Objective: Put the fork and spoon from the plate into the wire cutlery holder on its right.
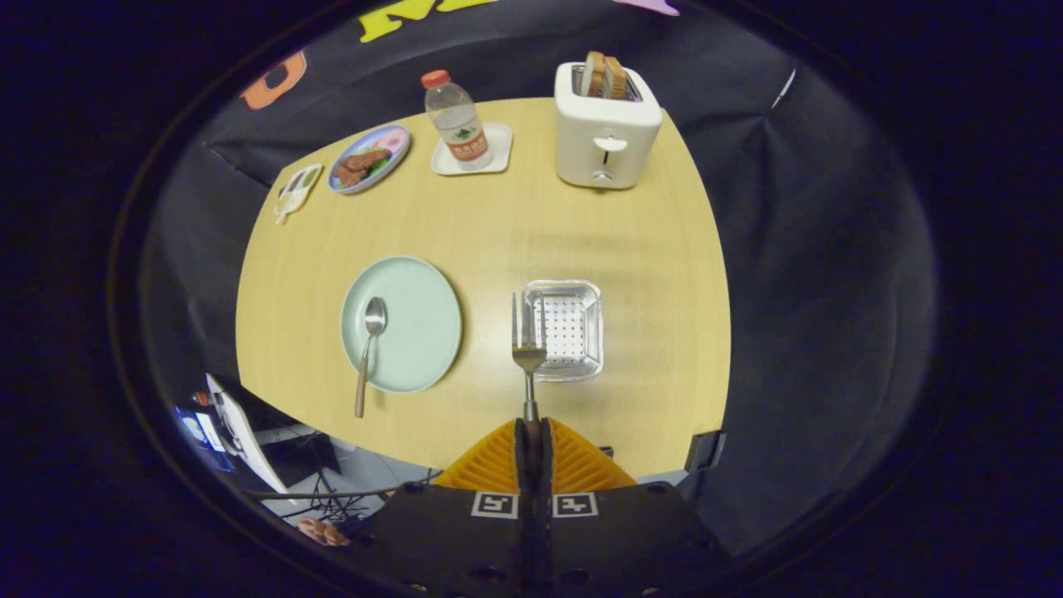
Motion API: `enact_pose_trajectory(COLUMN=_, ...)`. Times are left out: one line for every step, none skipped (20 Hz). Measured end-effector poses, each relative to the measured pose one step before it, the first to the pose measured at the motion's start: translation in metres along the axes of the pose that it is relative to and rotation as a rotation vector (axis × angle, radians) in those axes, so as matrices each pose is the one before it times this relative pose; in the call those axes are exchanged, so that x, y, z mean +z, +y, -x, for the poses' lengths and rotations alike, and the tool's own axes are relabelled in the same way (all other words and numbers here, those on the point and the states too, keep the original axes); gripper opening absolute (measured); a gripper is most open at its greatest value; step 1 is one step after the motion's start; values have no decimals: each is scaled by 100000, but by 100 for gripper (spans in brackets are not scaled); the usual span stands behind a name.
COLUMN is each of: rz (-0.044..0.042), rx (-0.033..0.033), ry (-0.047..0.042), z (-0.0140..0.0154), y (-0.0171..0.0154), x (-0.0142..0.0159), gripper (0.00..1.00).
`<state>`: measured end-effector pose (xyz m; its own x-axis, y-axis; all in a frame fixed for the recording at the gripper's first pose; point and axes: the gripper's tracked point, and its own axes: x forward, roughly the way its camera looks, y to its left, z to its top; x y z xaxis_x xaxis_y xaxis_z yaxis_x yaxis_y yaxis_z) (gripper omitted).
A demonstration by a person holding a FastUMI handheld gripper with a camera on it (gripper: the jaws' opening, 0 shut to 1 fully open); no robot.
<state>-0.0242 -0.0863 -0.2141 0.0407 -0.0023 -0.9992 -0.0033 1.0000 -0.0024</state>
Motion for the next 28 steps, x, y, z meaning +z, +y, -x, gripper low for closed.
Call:
enact_pose_trajectory(rz=-694, rx=447, ry=3339, z=-132, y=-136, x=-132, gripper=1)
enact_pose_trajectory(rz=-577, rx=993, ry=1916, z=-238, y=16, x=141, gripper=1)
enact_pose_trajectory(rz=-278, rx=-19, ry=1572, z=-430, y=-246, x=299, gripper=0)
enact_pose_trajectory(rz=-402, rx=155, ry=1582, z=-182, y=-101, x=152, gripper=0)
enact_pose_trajectory(rz=-1419, rx=535, ry=1571, z=-381, y=22, x=115, gripper=0)
enact_pose_trajectory(rz=-1522, rx=667, ry=1983, z=-343, y=21, x=76, gripper=0)
enact_pose_trajectory(rz=-1667, rx=790, ry=1735, z=-219, y=-52, x=-23, gripper=1)
enact_pose_trajectory(rz=-1177, rx=127, ry=1495, z=-315, y=-71, x=134, gripper=1)
enact_pose_trajectory(rz=-923, rx=23, ry=1312, z=-318, y=-125, x=175, gripper=1)
enact_pose_trajectory(rz=-745, rx=-107, ry=1250, z=-168, y=-108, x=137, gripper=1)
enact_pose_trajectory(rz=-683, rx=-83, ry=719, z=-137, y=-119, x=167, gripper=1)
enact_pose_trajectory(rz=-272, rx=-288, ry=659, z=-296, y=-162, x=224, gripper=1)
enact_pose_trajectory(rz=-328, rx=46, ry=640, z=-181, y=-86, x=243, gripper=1)
enact_pose_trajectory(rz=-821, rx=401, ry=364, z=-198, y=112, x=97, gripper=1)
enact_pose_trajectory(rz=-1207, rx=1714, ry=-118, z=-169, y=170, x=408, gripper=5)
enact_pose_trajectory(rz=-1137, rx=605, ry=-696, z=-286, y=-43, x=319, gripper=13)
enact_pose_trajectory(rz=-1048, rx=1124, ry=-839, z=49, y=42, x=272, gripper=20)
enact_pose_trajectory(rz=-1322, rx=1437, ry=-1492, z=71, y=134, x=346, gripper=31)
enact_pose_trajectory(rz=-865, rx=1261, ry=-2107, z=221, y=219, x=300, gripper=41)
enact_pose_trajectory(rz=-53, rx=545, ry=-3482, z=489, y=78, x=529, gripper=52)
enact_pose_trajectory(rz=964, rx=15, ry=-4327, z=455, y=9, x=502, gripper=63)
enact_pose_trajectory(rz=1065, rx=-637, ry=-5120, z=677, y=59, x=586, gripper=74)
enact_pose_trajectory(rz=1393, rx=208, ry=-5313, z=720, y=340, x=572, gripper=77)
enact_pose_trajectory(rz=1898, rx=-160, ry=-5081, z=801, y=277, x=424, gripper=85)
enact_pose_trajectory(rz=2429, rx=82, ry=-5794, z=788, y=410, x=431, gripper=89)
enact_pose_trajectory(rz=2373, rx=-59, ry=-6312, z=777, y=531, x=460, gripper=95)
enact_pose_trajectory(rz=2040, rx=431, ry=-6007, z=782, y=801, x=297, gripper=95)
enact_pose_trajectory(rz=1631, rx=956, ry=-5881, z=687, y=995, x=200, gripper=95)
